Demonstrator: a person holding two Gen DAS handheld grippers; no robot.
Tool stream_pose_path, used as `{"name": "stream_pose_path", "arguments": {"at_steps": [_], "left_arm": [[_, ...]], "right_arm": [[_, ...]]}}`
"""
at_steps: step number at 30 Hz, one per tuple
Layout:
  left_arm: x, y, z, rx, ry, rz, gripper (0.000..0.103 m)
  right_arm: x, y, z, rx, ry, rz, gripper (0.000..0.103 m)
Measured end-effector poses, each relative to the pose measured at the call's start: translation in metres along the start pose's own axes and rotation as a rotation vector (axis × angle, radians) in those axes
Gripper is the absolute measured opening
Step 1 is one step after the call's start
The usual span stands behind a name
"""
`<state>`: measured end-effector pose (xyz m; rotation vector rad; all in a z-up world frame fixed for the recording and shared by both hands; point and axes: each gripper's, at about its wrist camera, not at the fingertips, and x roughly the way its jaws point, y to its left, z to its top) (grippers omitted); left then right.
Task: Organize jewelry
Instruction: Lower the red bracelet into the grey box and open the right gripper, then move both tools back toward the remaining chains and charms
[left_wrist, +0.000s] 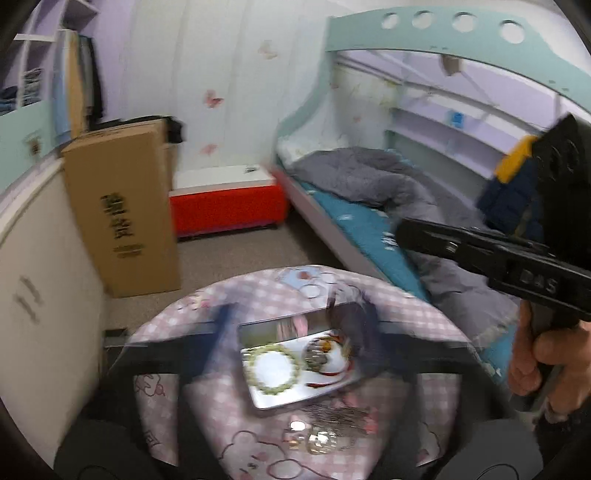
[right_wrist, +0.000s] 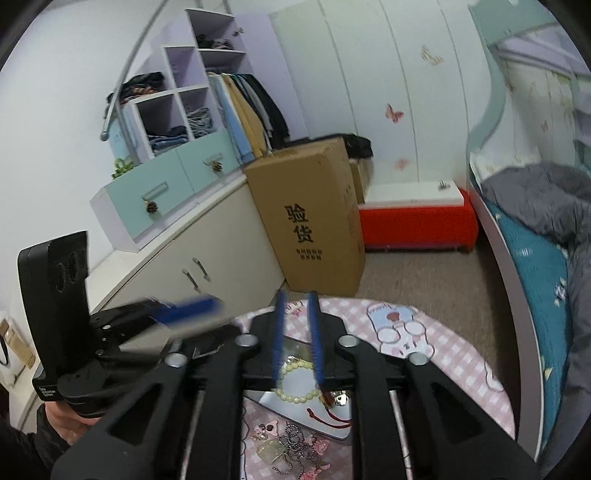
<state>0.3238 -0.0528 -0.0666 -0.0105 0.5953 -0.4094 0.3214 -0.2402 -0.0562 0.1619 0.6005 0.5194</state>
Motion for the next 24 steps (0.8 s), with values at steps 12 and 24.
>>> {"name": "stream_pose_path", "arguments": {"at_steps": [12,24], "left_arm": [[-0.029,0.009,-0.002,-0.018,-0.059,0.184,0.097],[-0.075,0.007,-0.002,-0.002,-0.140,0.212,0.097]], "right_arm": [[-0.023,-0.019,-0.001,0.100,-0.081,-0.164,0.095],[-0.047,0.005,-0.003,0.041,-0.120,-0.216,0.095]]}}
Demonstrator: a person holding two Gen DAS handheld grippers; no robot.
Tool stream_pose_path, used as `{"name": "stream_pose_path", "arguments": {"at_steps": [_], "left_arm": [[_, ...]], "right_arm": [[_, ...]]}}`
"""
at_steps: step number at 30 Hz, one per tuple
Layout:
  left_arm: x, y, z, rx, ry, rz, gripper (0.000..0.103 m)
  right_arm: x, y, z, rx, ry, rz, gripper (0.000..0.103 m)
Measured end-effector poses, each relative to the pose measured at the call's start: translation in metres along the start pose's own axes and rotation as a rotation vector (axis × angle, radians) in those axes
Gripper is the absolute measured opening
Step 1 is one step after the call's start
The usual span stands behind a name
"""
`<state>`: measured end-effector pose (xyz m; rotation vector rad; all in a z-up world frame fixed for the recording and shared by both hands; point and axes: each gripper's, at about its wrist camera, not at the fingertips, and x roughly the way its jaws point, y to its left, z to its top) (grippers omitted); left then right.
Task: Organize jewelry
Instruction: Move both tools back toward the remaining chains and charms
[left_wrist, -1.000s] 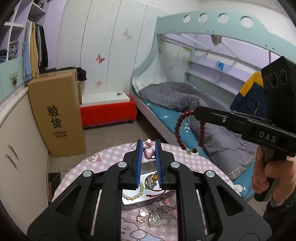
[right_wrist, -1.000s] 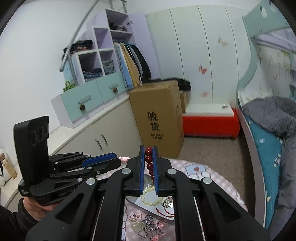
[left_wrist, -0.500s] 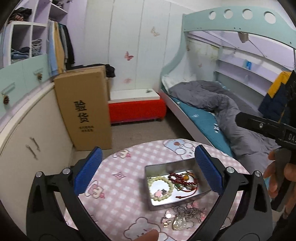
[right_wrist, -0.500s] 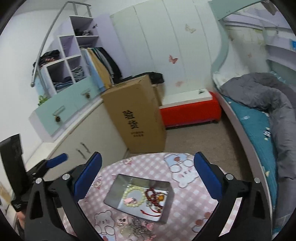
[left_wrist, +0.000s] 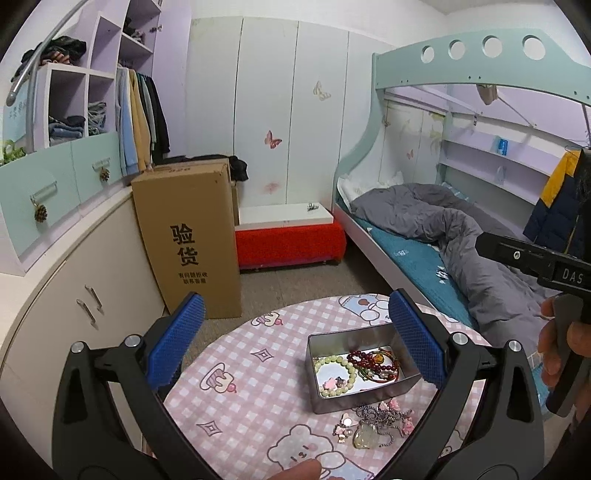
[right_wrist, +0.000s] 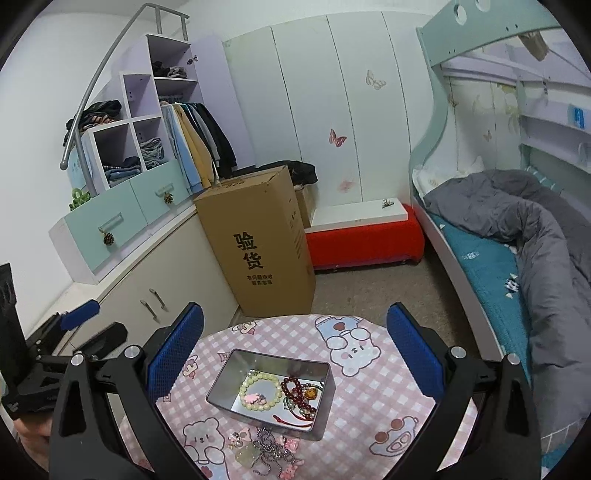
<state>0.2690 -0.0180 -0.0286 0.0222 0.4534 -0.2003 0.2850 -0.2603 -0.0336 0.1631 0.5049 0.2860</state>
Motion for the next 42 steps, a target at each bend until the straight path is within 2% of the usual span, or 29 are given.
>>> {"name": "stream_pose_path", "arguments": {"at_steps": [10,17,29,35,42], "left_arm": [[-0.033,0.014,-0.030,-0.040,-0.031,-0.006,0.097],[-0.042,0.016,-0.067,-0.032,0.009,0.011,0.097],[0.002,0.000,-0.125,0.019,0.194,0.007,0.097],[0.032,-0.007,-0.146,0.036,0.267,0.000,0.097],[0.058,-0.014,-0.150,0.063,0.308,-0.007,0.097]], "right_arm": [[-0.033,0.000,-0.023,-0.029,-0.010,-0.064,0.096],[-0.047,-0.008,-0.051,-0.030,0.011,-0.119,0.096],[-0.027,-0.017,-0.118,0.019,0.177,-0.126,0.096],[-0.016,-0.018,-0.138,0.024,0.239,-0.121,0.095],[-0.004,-0.019,-0.150,0.028,0.285,-0.105,0.096]]}}
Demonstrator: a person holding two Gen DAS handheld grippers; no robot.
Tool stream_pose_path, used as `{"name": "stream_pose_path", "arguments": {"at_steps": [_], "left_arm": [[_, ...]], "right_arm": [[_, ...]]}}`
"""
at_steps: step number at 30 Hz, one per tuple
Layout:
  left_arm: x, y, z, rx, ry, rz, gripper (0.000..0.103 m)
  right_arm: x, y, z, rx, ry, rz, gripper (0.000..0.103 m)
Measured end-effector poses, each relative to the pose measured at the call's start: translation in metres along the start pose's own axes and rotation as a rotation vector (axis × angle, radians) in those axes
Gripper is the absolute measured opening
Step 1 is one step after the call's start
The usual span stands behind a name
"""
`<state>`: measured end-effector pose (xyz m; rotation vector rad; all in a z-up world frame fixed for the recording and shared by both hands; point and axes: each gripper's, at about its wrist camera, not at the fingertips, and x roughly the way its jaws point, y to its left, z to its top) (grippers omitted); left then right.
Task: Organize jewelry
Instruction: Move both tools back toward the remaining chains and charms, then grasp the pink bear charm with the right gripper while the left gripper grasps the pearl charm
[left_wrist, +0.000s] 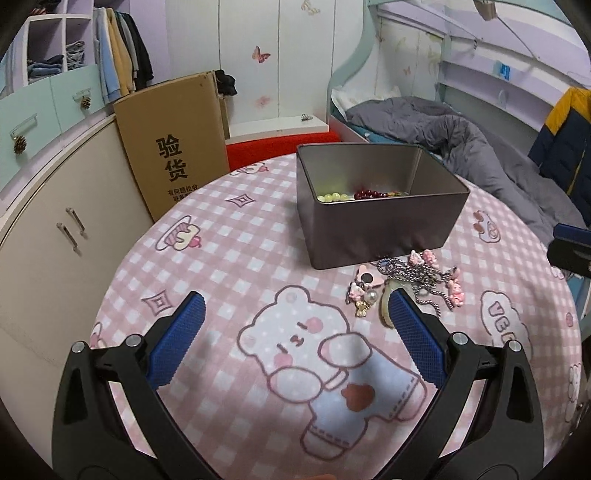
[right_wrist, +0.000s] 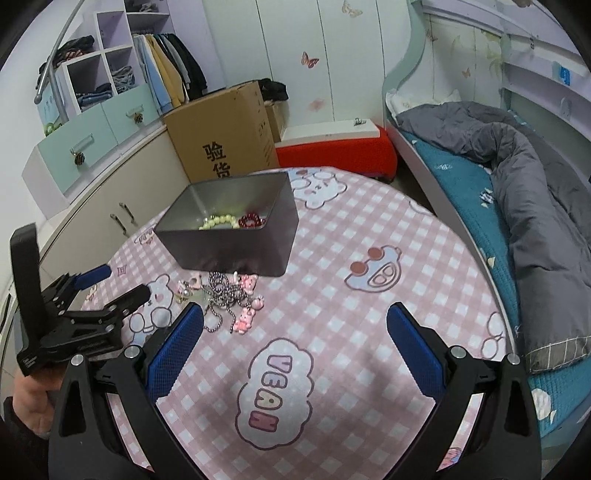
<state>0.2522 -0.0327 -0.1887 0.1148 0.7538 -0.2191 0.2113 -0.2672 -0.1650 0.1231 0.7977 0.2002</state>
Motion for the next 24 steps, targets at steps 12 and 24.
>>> {"name": "stream_pose_path", "arguments": {"at_steps": [12,24], "left_arm": [[0.044,-0.012,0.002,0.049,0.130,-0.065,0.062],[0.042,-0.008,0.001,0.066,0.123,-0.088,0.052]], "right_arm": [[0.025,0.001,-0.006,-0.008,0.062,0.019,0.095],[0.048,0.014,-0.009,-0.046,0.098,0.063,0.094]]}}
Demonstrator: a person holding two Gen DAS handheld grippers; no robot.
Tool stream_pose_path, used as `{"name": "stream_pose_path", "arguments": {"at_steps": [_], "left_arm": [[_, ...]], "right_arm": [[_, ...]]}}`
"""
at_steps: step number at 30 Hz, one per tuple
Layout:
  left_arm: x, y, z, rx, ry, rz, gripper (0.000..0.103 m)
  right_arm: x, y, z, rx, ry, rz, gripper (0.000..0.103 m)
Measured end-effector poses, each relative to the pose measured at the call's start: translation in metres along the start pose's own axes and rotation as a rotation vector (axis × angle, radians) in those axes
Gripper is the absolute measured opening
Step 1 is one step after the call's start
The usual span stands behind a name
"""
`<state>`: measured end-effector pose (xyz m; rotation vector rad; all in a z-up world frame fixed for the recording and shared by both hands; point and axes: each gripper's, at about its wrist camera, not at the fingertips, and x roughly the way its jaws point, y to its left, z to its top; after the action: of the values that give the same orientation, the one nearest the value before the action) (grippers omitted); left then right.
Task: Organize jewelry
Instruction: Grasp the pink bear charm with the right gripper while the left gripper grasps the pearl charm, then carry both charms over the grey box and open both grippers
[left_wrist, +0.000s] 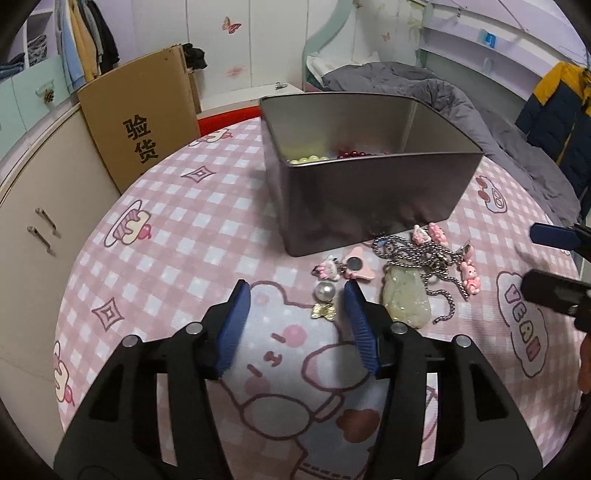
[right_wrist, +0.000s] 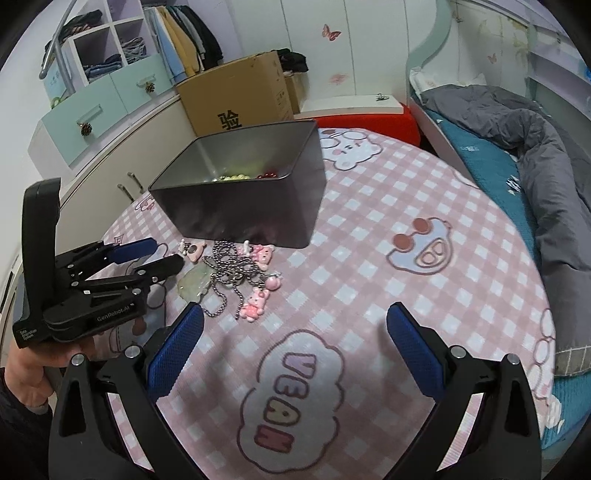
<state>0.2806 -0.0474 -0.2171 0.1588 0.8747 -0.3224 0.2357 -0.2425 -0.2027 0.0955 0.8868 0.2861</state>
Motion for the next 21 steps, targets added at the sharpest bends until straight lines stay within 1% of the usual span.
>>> {"name": "stream_pose_path", "arguments": {"at_steps": [1,2,3,5,6,7,8,9,10,11,14,17,21], "left_arm": [[0.000,-0.001,0.000,0.001,-0.001,-0.006,0.050],[0.000,-0.001,0.001,-0.001,-0.002,-0.014,0.039],[-0.001,-0.001,0.000,-0.004,-0.005,-0.028,0.033],[-0.003,-0.002,-0.002,-0.008,-0.008,-0.045,0.021],[-0.004,-0.003,-0.003,-0.011,-0.008,-0.050,0.018],[-0.006,-0.003,-0.004,-0.016,-0.009,-0.057,0.012],[-0.007,-0.002,-0.006,-0.022,-0.009,-0.066,0.012],[-0.008,-0.001,-0.007,-0.026,-0.009,-0.070,0.012],[-0.009,0.000,-0.008,-0.030,-0.010,-0.072,0.012],[-0.011,0.000,-0.010,-0.033,-0.011,-0.073,0.012],[-0.016,0.005,-0.017,-0.052,-0.016,-0.079,0.012],[-0.023,0.008,-0.023,-0.065,-0.023,-0.085,0.012],[-0.034,0.010,-0.029,-0.075,-0.033,-0.096,0.012]], "right_arm": [[0.004,0.003,0.000,-0.009,0.004,0.002,0.090],[0.008,0.004,0.000,-0.018,0.011,0.002,0.083],[0.012,0.007,0.001,-0.028,0.019,0.002,0.080],[0.020,0.011,0.001,-0.045,0.027,0.001,0.063],[0.024,0.013,0.000,-0.051,0.028,-0.001,0.059],[0.027,0.016,0.000,-0.060,0.024,-0.010,0.054],[0.028,0.020,0.000,-0.080,0.010,-0.030,0.047],[0.031,0.024,0.000,-0.106,0.011,-0.059,0.045],[0.031,0.028,0.000,-0.130,0.011,-0.072,0.032],[0.030,0.032,-0.001,-0.156,0.016,-0.061,0.016],[0.027,0.039,-0.010,-0.209,0.021,-0.082,0.015],[0.016,0.030,-0.018,-0.167,0.019,-0.058,0.015],[-0.003,0.019,-0.026,-0.111,0.003,0.004,0.015]]}}
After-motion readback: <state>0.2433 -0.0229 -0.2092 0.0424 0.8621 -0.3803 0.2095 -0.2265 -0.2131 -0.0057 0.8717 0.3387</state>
